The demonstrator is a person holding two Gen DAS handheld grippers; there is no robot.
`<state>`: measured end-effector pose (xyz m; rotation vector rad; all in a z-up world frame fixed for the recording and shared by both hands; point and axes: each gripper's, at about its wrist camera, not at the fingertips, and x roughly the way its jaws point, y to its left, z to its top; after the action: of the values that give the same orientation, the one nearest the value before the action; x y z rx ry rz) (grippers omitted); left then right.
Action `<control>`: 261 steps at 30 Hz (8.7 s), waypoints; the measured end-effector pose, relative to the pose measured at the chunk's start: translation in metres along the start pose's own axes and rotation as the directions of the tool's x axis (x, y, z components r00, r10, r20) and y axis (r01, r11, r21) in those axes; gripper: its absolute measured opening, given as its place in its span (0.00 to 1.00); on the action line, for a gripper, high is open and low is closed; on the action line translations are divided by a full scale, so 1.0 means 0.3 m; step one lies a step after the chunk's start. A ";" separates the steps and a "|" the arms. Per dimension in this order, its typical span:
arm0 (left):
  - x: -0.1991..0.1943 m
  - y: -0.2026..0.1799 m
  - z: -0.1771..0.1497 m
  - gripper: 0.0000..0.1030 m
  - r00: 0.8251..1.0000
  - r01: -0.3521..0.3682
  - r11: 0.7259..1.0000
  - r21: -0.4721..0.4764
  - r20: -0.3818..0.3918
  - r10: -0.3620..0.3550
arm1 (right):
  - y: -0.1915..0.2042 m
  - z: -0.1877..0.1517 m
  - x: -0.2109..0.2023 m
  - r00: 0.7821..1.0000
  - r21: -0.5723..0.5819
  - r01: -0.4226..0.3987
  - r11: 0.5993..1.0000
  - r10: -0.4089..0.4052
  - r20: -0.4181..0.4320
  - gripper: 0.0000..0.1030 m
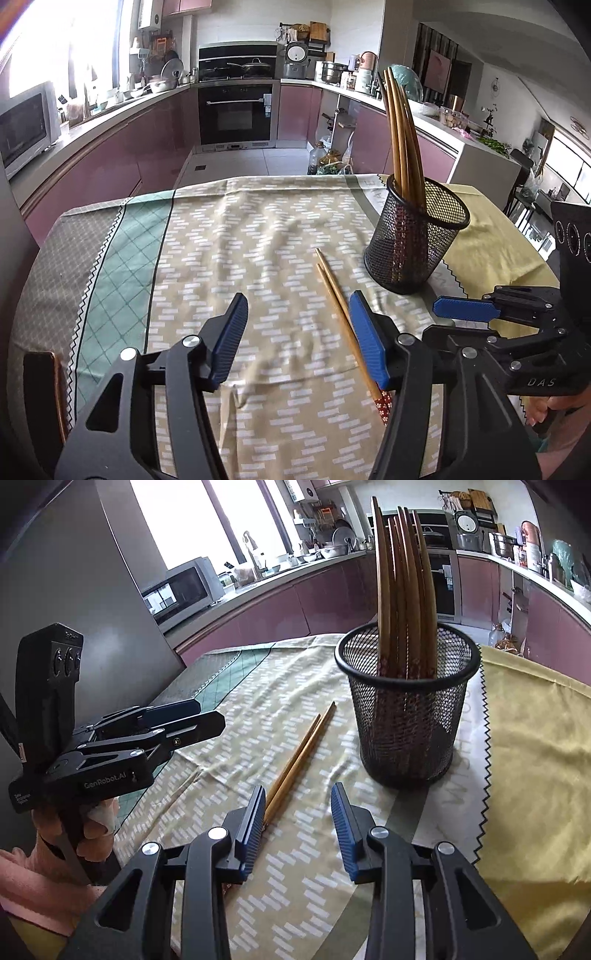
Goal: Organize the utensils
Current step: 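Move both open tools down to the last two chopsticks on the cloth, then grasp a chopstick with the right tool while the left tool grasps the other, lifting both, then carry the right tool's chopstick into the mesh cup while the left tool inserts its own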
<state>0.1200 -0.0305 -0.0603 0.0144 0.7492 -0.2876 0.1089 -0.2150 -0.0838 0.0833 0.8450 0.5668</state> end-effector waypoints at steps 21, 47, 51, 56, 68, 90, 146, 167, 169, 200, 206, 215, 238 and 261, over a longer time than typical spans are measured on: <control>0.004 0.016 -0.095 0.55 0.999 -0.003 1.000 -0.014 -0.044 0.003 | 0.108 -0.050 0.093 0.994 -0.052 0.084 0.995 -0.087 -0.061 0.37; 0.066 -0.064 -0.135 0.55 0.992 0.077 0.996 0.050 -0.108 -0.071 | 0.041 -0.044 0.092 0.993 0.042 0.078 0.996 -0.073 -0.092 0.29; 0.092 -0.087 -0.137 0.55 0.987 0.094 0.993 0.075 -0.137 -0.083 | 0.023 -0.023 0.081 0.995 0.051 0.058 0.997 -0.054 -0.083 0.29; 0.121 -0.119 -0.140 0.54 0.983 0.103 0.990 0.099 -0.163 -0.086 | 0.020 0.026 0.088 0.997 0.041 0.051 0.998 -0.049 -0.059 0.29; 0.149 -0.093 -0.133 0.35 0.983 0.066 0.995 0.077 -0.178 -0.052 | 0.023 0.065 0.174 0.994 0.015 0.075 0.997 -0.073 -0.085 0.29; 0.161 -0.072 -0.081 0.24 0.983 0.062 0.997 0.047 -0.175 -0.053 | 0.004 0.062 0.195 0.982 0.023 0.162 0.987 -0.159 -0.102 0.08; -0.016 -0.098 0.013 0.07 0.986 0.154 0.988 -0.010 -0.065 -0.155 | 0.000 0.051 -0.099 0.994 0.039 -0.019 0.999 0.015 0.111 0.06; -0.083 -0.132 0.045 0.07 0.981 0.191 0.981 0.005 -0.018 -0.191 | -0.001 0.055 -0.153 0.985 0.038 -0.023 0.999 0.016 0.171 0.06; -0.087 -0.134 0.048 0.07 0.981 0.196 0.981 0.005 -0.015 -0.196 | -0.002 0.055 -0.158 0.984 0.038 -0.022 0.999 0.015 0.175 0.06; -0.120 -0.159 0.095 0.07 0.976 0.214 0.976 0.025 0.027 -0.215 | -0.026 0.081 -0.232 0.971 0.027 -0.018 0.999 0.011 0.239 0.06; -0.127 -0.164 0.112 0.07 0.974 0.223 0.974 0.031 0.039 -0.224 | -0.031 0.097 -0.255 0.967 0.020 -0.014 1.000 0.008 0.256 0.06; -0.146 -0.171 0.147 0.07 0.968 0.242 0.969 0.040 0.061 -0.244 | -0.036 0.121 -0.286 0.959 0.004 0.002 1.000 -0.003 0.283 0.06; -0.199 -0.213 0.229 0.07 0.953 0.273 0.958 0.087 0.108 -0.281 | -0.045 0.182 -0.347 0.939 -0.029 0.040 0.999 -0.028 0.342 0.06; -0.255 -0.234 0.342 0.07 0.935 0.294 0.949 0.116 0.173 -0.311 | -0.066 0.250 -0.393 0.921 -0.045 0.057 0.997 -0.035 0.387 0.06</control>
<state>0.1172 -0.0903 0.0728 -0.0452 0.5467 -0.6091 0.1103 -0.2803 0.0415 0.1202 0.4444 0.5072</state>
